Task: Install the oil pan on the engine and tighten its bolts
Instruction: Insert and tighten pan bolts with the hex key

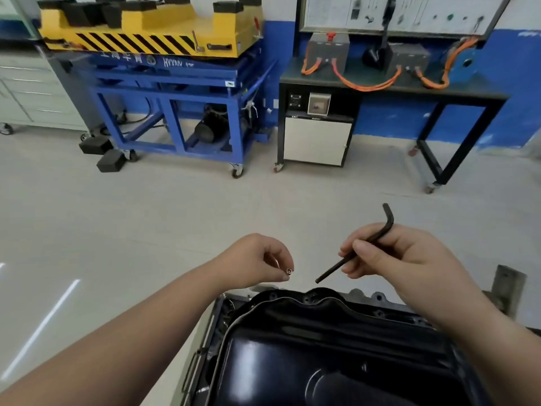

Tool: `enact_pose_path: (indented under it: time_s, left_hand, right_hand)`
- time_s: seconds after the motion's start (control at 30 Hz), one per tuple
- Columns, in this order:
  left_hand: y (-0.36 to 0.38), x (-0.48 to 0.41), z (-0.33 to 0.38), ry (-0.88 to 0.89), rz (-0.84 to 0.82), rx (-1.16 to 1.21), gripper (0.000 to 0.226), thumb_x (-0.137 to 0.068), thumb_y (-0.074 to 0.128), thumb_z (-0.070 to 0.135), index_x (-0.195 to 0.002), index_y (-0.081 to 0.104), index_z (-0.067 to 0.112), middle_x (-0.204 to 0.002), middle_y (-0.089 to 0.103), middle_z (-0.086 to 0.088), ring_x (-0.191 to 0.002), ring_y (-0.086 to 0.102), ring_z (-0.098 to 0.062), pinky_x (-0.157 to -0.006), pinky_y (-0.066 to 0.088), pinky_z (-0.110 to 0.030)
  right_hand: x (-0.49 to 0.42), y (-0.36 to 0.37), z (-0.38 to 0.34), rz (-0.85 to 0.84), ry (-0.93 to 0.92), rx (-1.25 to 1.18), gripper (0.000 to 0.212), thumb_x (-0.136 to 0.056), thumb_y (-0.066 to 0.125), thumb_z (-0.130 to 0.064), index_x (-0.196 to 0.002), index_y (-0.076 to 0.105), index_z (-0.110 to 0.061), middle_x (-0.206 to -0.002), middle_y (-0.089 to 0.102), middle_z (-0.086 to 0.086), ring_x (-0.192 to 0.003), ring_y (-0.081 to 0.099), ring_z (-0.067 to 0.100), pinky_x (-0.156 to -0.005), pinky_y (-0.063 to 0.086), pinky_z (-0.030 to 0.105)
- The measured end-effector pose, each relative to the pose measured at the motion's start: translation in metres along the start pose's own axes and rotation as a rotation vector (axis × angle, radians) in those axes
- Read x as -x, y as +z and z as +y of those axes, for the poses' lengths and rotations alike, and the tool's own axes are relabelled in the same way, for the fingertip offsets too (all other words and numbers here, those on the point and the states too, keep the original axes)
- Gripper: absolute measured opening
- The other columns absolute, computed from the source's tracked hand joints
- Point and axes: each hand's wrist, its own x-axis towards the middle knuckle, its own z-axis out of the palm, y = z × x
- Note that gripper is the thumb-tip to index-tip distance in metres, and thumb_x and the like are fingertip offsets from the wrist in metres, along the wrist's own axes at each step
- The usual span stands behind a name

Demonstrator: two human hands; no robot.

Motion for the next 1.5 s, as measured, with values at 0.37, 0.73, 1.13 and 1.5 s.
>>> enact_pose_path:
  time_s: [0.37,0.73,1.13,1.5]
  left_hand:
    - [-0.001,-0.015,-0.035,-0.051,-0.146,0.005,0.026,-0.074,0.077,0.01,-0.067,0.069,0.034,-0.076,0.07,0.003,-0.062,0.06,-0.008,-0.064,0.052,-0.032]
    - [0.005,-0.015,-0.031,0.003,-0.141,0.066,0.025,-0.073,0.078,0.012,-0.066,0.071,0.035,-0.07,0.07,0.01,-0.058,0.058,0.001,-0.057,0.044,-0.013]
    - [0.004,0.006,-0.054,-0.067,0.109,0.167,0.02,-0.078,0.073,0.01,-0.07,0.068,0.028,-0.065,0.067,0.003,-0.061,0.06,-0.008,-0.062,0.05,-0.025]
    - [0.028,0.079,-0.037,-0.075,0.651,0.595,0.006,-0.078,0.067,0.007,-0.075,0.067,0.012,-0.073,0.068,-0.001,-0.07,0.063,-0.008,-0.067,0.052,-0.022]
  right_hand:
    - [-0.007,0.008,0.015,0.007,0.141,0.059,0.016,-0.087,0.056,0.002,-0.078,0.069,-0.004,-0.074,0.072,0.007,-0.067,0.069,0.013,-0.061,0.052,0.013]
    - [0.003,0.006,0.012,0.073,0.155,0.054,0.016,-0.087,0.056,0.004,-0.079,0.069,-0.002,-0.075,0.072,0.007,-0.066,0.069,0.013,-0.061,0.054,0.015]
    - [0.003,-0.006,0.012,0.106,0.095,0.138,0.021,-0.088,0.057,-0.004,-0.077,0.071,-0.014,-0.076,0.073,0.001,-0.069,0.068,0.015,-0.064,0.054,0.016]
    - [0.051,0.003,0.012,0.429,-0.175,0.13,0.048,-0.077,0.058,-0.065,-0.095,0.07,-0.022,-0.087,0.074,-0.003,-0.08,0.071,0.013,-0.075,0.056,0.024]
